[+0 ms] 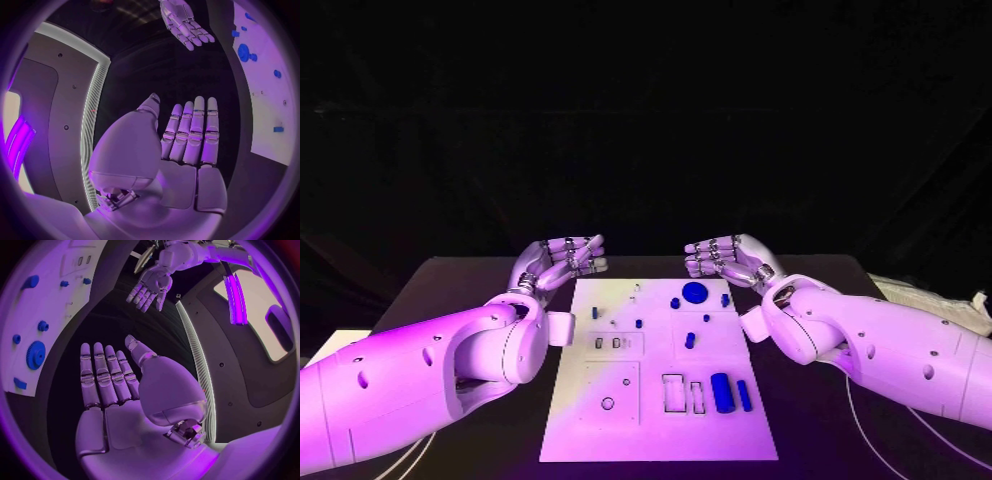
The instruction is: Assemble the parts on the task board
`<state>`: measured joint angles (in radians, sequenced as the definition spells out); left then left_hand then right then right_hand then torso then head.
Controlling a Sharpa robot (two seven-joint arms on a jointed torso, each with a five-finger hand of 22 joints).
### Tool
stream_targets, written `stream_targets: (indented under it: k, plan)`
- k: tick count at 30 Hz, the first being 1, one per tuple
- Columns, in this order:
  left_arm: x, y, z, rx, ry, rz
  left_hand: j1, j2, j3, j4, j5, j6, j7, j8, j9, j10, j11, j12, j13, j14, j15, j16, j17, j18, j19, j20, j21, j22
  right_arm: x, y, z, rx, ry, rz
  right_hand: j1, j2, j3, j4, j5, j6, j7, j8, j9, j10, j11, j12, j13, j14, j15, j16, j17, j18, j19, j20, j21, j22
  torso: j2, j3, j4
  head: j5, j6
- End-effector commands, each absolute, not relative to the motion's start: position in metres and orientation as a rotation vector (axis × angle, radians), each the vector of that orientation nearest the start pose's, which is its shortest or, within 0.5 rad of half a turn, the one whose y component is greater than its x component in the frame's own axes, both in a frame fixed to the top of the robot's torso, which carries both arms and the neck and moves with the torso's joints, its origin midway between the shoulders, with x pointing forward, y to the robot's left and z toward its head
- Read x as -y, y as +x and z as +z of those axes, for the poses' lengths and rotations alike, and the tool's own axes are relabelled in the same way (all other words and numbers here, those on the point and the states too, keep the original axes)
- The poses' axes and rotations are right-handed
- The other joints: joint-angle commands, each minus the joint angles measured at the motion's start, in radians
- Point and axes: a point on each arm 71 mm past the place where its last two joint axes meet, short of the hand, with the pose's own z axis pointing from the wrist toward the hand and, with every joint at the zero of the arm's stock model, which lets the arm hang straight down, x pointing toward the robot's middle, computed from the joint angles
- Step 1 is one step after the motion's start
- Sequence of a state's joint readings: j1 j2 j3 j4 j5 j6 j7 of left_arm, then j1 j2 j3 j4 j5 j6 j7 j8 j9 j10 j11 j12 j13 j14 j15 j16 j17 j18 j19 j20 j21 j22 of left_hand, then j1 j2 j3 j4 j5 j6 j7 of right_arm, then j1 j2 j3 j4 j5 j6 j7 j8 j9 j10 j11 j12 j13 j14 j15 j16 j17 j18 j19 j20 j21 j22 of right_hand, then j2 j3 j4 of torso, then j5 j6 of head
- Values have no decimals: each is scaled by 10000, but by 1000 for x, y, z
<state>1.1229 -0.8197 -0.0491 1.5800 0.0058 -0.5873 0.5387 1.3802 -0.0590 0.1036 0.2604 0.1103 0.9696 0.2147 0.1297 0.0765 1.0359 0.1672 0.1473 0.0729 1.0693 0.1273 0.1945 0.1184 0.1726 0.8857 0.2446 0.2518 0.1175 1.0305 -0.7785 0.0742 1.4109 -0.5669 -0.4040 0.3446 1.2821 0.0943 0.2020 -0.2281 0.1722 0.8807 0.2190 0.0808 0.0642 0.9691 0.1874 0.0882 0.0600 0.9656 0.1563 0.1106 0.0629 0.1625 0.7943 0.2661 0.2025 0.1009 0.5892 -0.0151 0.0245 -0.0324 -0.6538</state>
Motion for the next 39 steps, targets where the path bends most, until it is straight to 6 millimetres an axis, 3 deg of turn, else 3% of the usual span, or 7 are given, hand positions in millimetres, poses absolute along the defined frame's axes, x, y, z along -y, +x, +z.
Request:
stream_targets:
  k: [1, 5, 8, 13, 21, 29, 39]
  plan:
    - [-194, 464, -196, -12942, -10261, -14731, 48, 105, -30, -101, -42, 214, -69, 16, -37, 392, -127, 59, 28, 413, -131, 102, 131, 136, 372, -133, 135, 14, 205, 491, -211, -14788, 4243, 11987, 8, -166, 653, -409, 6, 1122, -7, -119, 14, 1423, -301, -118, 14, 1584, -409, 90, 30, 223, 1292, -401, 604, 122, 329, 10, 80, -97, 70]
    - [-194, 458, -190, -13062, -10197, -14945, 118, 115, -88, -171, -43, 398, -141, -63, -71, 758, -226, -22, 42, 794, -262, 108, 329, 130, 824, -284, 273, 18, 206, 495, -203, -14832, 3052, 11261, -9, -331, 901, -546, -12, 1330, -80, -144, 20, 1761, -414, -219, 24, 2095, -562, 86, 64, 217, 1635, -588, 849, 194, 532, 0, 130, -183, 99]
    - [-193, 454, -186, -13162, -10356, -15155, 158, 116, -129, -215, -42, 461, -160, -148, -85, 876, -258, -144, 35, 1057, -336, 127, 502, 127, 1077, -368, 350, 18, 205, 498, -197, -14945, 1739, 10330, 69, -496, 937, -581, -112, 1438, -136, -133, 28, 1932, -483, -224, 33, 2483, -687, 162, 117, 221, 1890, -720, 1070, 287, 659, -25, 204, -294, 129]
    - [-188, 445, -181, -13343, -10621, -15535, 183, 107, -153, -247, -45, 474, -158, -201, -90, 901, -265, -222, 27, 1164, -361, 126, 596, 122, 1178, -400, 377, 14, 202, 500, -189, -15120, -385, 8422, 244, -839, 801, -540, -227, 1747, -344, -111, 41, 2469, -723, -196, 56, 3457, -1025, 422, 320, 216, 2500, -1070, 1774, 632, 908, -50, 393, -485, 157]
    - [-186, 439, -174, -13514, -10744, -15858, 188, 93, -183, -269, -46, 451, -137, -259, -96, 850, -238, -318, 9, 1115, -338, 51, 642, 108, 1171, -394, 352, -11, 195, 501, -180, -15209, -2249, 6420, 163, -1090, 511, -313, -332, 2158, -666, -89, 54, 3188, -1070, -175, 90, 4786, -1451, 915, 818, 212, 3246, -1542, 2804, 1175, 1189, -77, 603, -699, 236]
    - [-187, 437, -169, -13523, -10696, -15945, 198, 65, -219, -299, -48, 447, -129, -296, -94, 819, -221, -389, -2, 1073, -318, -14, 676, 103, 1153, -383, 323, -35, 192, 502, -179, -15573, -3064, 5321, 34, -1288, 414, -98, -457, 2119, -756, -168, 24, 2869, -1119, -280, 36, 5433, -1589, 1389, 1360, 196, 3615, -1748, 3491, 1548, 1410, -81, 709, -810, 241]
    - [-187, 438, -169, -13568, -10761, -15959, 194, 66, -248, -314, -48, 421, -108, -343, -96, 783, -199, -457, -11, 1024, -296, -83, 706, 99, 1124, -366, 289, -61, 192, 501, -182, -16214, -3627, 4519, 3, -1511, 368, 280, -543, 2017, -836, -162, 29, 2116, -1075, -257, 47, 5453, -1564, 2599, 2237, 196, 3855, -1811, 4236, 1959, 1597, -84, 732, -878, 271]
